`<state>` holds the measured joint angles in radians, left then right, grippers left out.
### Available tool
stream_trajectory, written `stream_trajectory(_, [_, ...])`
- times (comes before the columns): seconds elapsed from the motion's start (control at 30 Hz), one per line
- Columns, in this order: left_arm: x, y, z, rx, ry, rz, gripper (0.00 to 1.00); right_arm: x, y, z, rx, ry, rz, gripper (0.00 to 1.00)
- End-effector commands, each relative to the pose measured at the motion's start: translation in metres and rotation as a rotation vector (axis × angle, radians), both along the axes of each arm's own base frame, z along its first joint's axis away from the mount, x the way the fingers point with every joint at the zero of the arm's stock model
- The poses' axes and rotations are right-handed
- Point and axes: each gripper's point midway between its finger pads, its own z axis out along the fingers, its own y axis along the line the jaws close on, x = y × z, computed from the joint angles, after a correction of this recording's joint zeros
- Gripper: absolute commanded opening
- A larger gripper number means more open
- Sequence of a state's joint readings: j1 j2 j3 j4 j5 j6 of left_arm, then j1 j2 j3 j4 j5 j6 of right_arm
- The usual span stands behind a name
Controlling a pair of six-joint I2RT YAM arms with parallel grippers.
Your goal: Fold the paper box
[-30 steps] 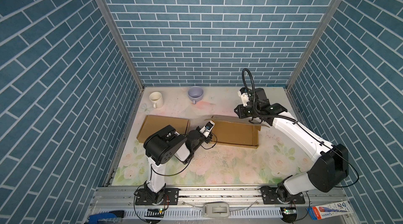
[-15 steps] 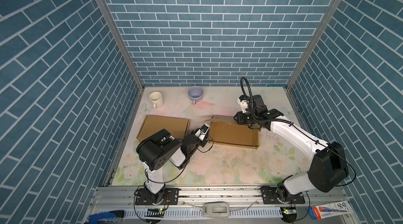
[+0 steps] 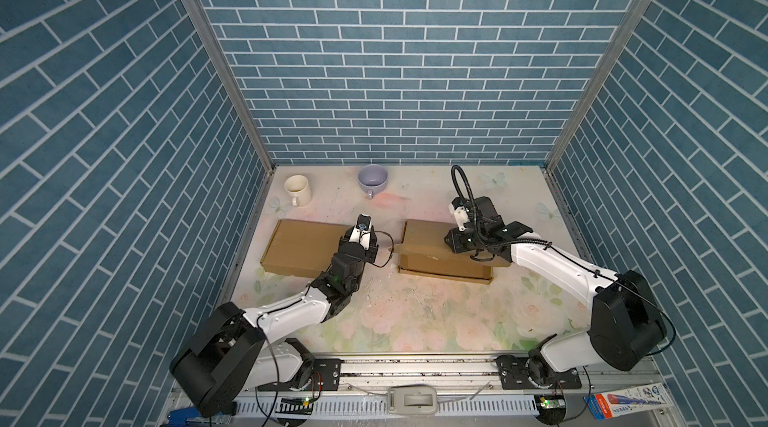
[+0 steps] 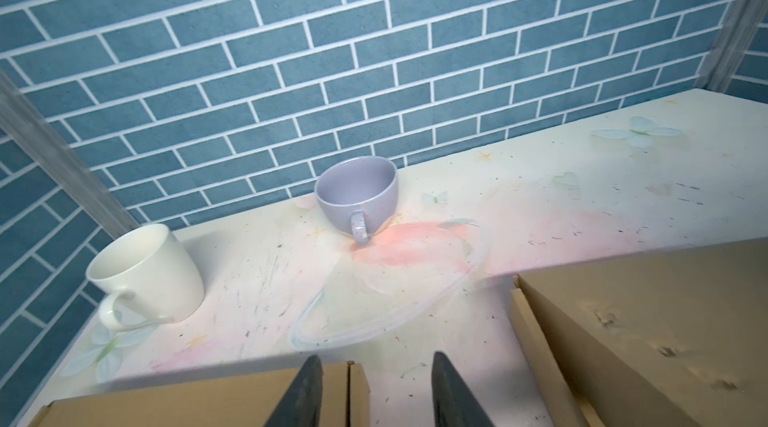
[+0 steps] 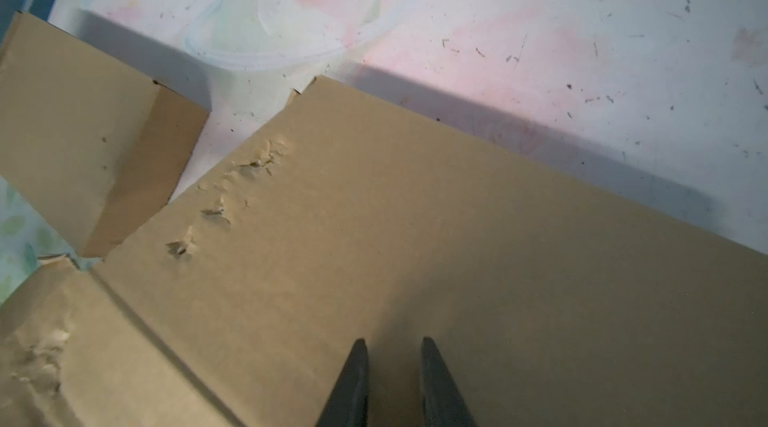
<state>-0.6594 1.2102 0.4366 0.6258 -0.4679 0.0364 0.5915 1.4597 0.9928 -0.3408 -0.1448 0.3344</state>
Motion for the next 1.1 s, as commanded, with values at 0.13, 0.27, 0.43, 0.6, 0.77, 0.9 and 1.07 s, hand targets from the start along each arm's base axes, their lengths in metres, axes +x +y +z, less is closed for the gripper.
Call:
stream_trajectory(0.13, [-0.005, -0.053, 0.016, -0.089, 0.239, -0.302, 0.41, -0.007, -0.008, -0.036, -0.073, 0.01, 0.003, 0.23])
stream_trajectory(0.27, [-0.013, -0.111, 0.005, -0.215, 0.404, -0.541, 0.37, -0.009, -0.012, -0.058, -0.111, 0.043, -0.014, 0.23])
stream_trajectory(0.43, [-0.015, -0.142, -0.031, -0.295, 0.502, -0.642, 0.35, -0.008, -0.008, -0.045, -0.068, 0.022, -0.026, 0.23])
stream_trajectory(0.6, [-0.014, -0.154, -0.069, -0.321, 0.586, -0.645, 0.34, -0.01, 0.002, -0.02, 0.024, 0.001, -0.019, 0.23])
stream_trajectory(0.77, [-0.012, -0.144, -0.107, -0.283, 0.645, -0.569, 0.3, -0.015, -0.004, -0.043, 0.018, 0.03, -0.047, 0.23])
stream_trajectory(0.9, [-0.015, -0.138, -0.131, -0.246, 0.696, -0.533, 0.27, -0.018, -0.01, -0.073, -0.049, 0.094, -0.052, 0.23])
stream_trajectory(1.07, [-0.011, -0.138, -0.109, -0.253, 0.63, -0.548, 0.28, -0.009, -0.005, -0.04, -0.002, 0.027, -0.047, 0.25])
